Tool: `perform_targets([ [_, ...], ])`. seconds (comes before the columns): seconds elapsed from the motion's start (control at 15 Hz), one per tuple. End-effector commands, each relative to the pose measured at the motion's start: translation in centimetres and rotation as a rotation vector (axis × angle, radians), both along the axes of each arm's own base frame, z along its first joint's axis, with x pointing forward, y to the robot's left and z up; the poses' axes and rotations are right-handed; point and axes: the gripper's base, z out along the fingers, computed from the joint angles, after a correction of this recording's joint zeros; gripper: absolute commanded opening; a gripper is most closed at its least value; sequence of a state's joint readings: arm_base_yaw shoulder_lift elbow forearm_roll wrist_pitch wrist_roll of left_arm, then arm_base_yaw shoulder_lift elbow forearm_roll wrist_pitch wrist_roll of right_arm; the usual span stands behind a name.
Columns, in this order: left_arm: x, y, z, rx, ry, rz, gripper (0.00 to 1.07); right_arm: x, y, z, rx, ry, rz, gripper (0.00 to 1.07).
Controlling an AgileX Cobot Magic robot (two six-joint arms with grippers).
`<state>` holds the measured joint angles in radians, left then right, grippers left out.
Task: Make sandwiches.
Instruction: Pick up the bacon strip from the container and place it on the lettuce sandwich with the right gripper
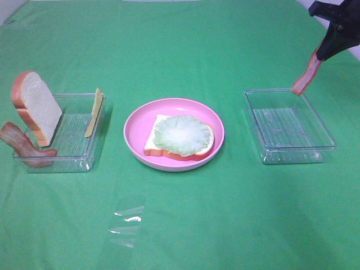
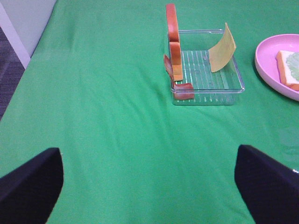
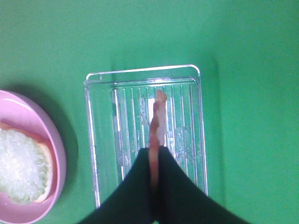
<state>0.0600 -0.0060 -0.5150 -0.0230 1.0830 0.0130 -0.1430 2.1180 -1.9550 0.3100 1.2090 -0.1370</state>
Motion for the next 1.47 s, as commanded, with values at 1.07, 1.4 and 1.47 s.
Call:
perform_targets([
  [1.07,-0.1,0.0,0.1,-0.005,-0.021,-0.001,0.91,-6.0,22.7,-3.1,0.511,-0.043,0.402,0.0],
  [1.4,-0.1,0.0,0.1,-0.004,-0.022,-0.001,0.91,-5.6,26.4,-8.7,0.536,0.022,0.394,0.0],
  [1.47,-0.1,0.0,0.1,-0.005,-0.022,-0.001,0.91,-5.3,26.4,-9.7,0.524,0.031,0.382,0.0],
])
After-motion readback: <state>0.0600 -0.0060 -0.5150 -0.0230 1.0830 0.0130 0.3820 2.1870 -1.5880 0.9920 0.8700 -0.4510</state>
